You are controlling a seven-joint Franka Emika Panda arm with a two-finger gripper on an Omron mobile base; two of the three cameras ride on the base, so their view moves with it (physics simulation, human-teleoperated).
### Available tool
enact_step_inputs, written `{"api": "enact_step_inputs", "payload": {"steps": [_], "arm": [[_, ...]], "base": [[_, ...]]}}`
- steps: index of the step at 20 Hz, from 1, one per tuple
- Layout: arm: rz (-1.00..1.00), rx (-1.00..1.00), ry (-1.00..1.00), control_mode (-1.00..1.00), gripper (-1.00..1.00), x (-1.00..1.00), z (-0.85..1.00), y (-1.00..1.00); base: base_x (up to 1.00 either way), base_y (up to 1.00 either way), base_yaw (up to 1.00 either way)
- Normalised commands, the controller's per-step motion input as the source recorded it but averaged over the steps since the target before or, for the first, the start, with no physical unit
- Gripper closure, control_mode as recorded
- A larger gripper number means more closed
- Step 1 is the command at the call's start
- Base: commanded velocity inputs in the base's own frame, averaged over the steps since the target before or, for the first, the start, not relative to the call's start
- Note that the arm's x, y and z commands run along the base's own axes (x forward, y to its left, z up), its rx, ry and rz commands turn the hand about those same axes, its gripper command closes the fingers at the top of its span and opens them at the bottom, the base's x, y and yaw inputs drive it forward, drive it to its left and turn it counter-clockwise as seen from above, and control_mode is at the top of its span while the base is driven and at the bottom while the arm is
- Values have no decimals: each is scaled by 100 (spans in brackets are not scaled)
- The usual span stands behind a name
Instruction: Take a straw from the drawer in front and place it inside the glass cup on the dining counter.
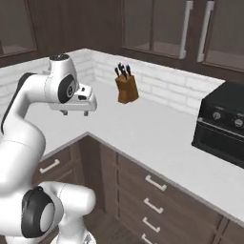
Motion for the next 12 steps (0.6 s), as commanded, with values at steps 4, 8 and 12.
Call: {"api": "enact_step_inputs", "payload": {"steps": [4, 8, 12], "arm": [[0, 0, 0, 100, -100, 0, 0, 0], [0, 0, 0, 100, -100, 0, 0, 0], [0, 0, 0, 100, -100, 0, 0, 0]], "base": [[-47, 81, -47], [-40, 73, -44], [-29, 66, -45]]}}
